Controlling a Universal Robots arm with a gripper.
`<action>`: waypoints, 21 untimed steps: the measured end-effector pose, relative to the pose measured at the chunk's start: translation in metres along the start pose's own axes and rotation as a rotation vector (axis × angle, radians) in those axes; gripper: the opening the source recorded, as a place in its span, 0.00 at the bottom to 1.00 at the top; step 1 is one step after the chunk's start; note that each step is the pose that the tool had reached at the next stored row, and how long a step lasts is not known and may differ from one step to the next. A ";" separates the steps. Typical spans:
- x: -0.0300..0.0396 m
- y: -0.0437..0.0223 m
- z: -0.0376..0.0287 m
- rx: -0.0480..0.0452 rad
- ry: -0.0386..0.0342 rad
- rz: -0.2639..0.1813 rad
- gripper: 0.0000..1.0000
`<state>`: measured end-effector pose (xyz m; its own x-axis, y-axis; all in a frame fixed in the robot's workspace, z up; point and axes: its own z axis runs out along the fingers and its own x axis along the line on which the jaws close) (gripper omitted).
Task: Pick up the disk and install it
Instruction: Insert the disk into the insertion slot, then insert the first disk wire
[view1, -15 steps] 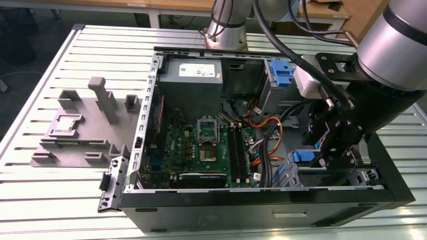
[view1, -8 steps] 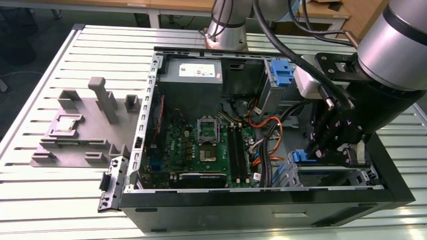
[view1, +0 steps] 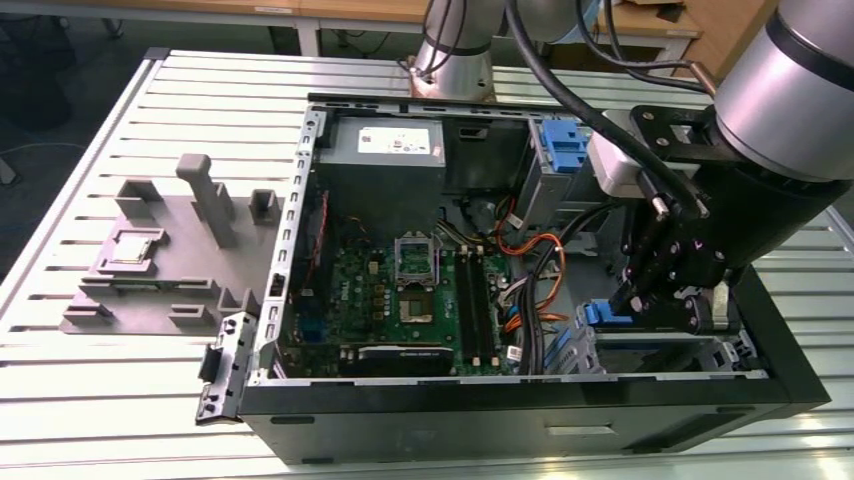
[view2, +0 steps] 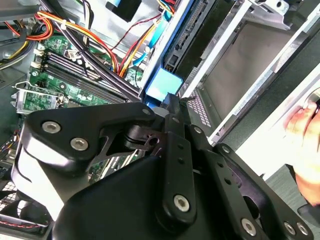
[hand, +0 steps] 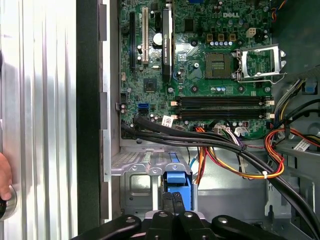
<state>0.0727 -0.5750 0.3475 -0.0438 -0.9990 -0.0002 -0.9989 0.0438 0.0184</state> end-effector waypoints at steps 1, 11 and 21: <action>0.0000 0.0000 -0.0001 0.0000 0.0000 0.000 0.10; -0.0001 -0.0028 -0.0003 0.0000 0.0002 0.000 0.10; -0.0004 -0.0093 0.0000 0.0001 0.0030 -0.008 0.10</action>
<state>0.0821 -0.5750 0.3474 -0.0361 -0.9993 0.0027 -0.9992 0.0362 0.0184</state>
